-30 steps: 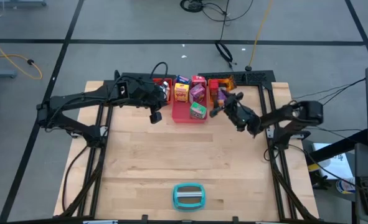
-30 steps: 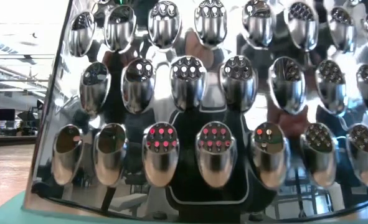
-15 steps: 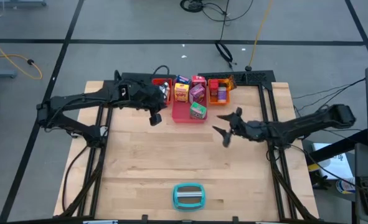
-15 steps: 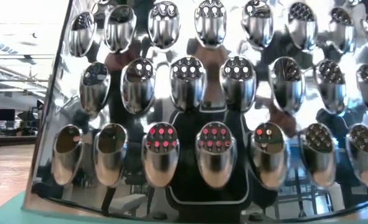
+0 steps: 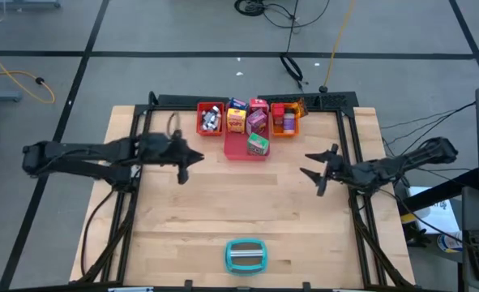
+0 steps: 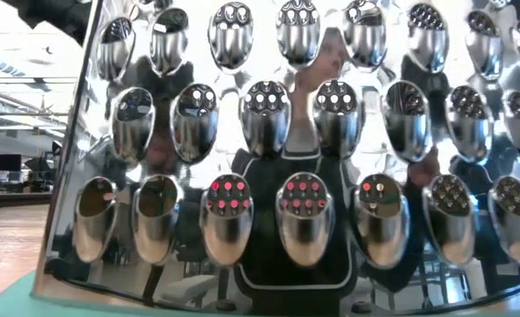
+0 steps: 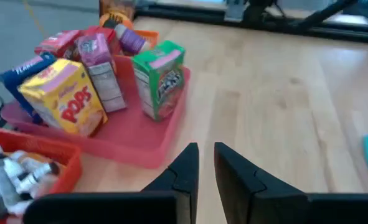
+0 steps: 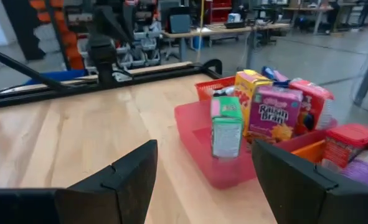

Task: Pick & Place Kitchen Items
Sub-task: Return to Home Position

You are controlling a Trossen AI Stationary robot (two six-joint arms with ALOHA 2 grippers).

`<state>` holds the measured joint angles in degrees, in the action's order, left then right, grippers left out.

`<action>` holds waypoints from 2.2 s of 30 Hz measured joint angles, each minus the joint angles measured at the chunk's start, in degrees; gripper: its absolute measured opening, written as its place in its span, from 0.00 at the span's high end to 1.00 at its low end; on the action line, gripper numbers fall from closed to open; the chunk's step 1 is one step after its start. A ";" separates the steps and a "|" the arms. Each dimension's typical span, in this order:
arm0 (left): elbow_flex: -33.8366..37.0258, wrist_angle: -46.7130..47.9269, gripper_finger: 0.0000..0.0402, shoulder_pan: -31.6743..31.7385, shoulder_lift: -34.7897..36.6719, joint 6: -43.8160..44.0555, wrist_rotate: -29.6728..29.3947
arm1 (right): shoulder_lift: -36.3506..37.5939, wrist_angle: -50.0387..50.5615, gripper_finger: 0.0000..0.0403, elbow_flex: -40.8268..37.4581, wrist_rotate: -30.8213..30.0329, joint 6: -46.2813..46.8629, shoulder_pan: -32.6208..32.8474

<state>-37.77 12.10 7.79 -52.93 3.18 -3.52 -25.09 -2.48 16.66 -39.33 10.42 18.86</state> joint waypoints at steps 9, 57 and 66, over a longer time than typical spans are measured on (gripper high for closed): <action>21.70 -15.15 0.87 -3.58 21.67 2.99 -4.21 | 14.93 6.08 0.38 -5.15 1.93 0.48 3.07; 37.12 -21.77 0.87 -6.00 34.58 9.03 -11.58 | 24.97 5.52 0.38 -5.10 27.94 -0.58 -8.64; 37.12 -21.79 0.87 -6.00 34.58 9.05 -11.58 | 24.40 6.84 0.38 -7.07 33.63 -0.60 -9.88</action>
<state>-0.64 -9.69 1.78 -18.35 12.23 -15.09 -0.69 4.35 9.58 -5.69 9.82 8.97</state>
